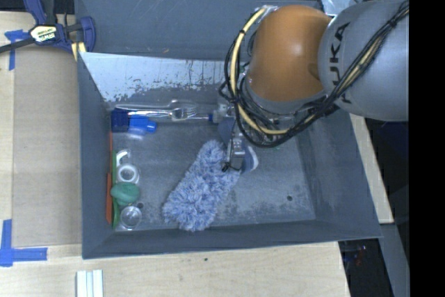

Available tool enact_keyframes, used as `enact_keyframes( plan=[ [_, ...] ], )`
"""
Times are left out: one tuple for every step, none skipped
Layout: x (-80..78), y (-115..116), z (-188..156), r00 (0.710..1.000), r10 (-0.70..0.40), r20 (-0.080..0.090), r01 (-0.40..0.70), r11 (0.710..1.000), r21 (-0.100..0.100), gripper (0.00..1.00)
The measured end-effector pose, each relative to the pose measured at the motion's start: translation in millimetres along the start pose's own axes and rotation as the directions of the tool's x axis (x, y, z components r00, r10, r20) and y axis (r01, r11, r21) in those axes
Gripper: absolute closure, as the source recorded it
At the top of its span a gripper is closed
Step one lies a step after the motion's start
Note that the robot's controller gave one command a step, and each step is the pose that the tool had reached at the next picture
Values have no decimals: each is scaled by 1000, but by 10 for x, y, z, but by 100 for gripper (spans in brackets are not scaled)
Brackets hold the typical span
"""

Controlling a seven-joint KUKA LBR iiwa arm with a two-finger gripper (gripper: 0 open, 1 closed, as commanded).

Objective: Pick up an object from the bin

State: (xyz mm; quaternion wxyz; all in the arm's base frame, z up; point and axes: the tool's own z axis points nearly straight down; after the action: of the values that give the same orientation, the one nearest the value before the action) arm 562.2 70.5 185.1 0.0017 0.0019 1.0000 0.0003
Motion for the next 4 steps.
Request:
enact_keyframes(
  plan=[
    [0, 0, 0, 1000, 0, 0, 0, 1000, 0, 0],
    [500, -74, 675, 983, -184, 1, 184, 983, 0, 0],
    [45, 65, 640, 969, -248, 8, 248, 969, 1, 0],
    [724, -165, 1060, 973, -229, -14, 229, 973, -1, 0]
  ],
)
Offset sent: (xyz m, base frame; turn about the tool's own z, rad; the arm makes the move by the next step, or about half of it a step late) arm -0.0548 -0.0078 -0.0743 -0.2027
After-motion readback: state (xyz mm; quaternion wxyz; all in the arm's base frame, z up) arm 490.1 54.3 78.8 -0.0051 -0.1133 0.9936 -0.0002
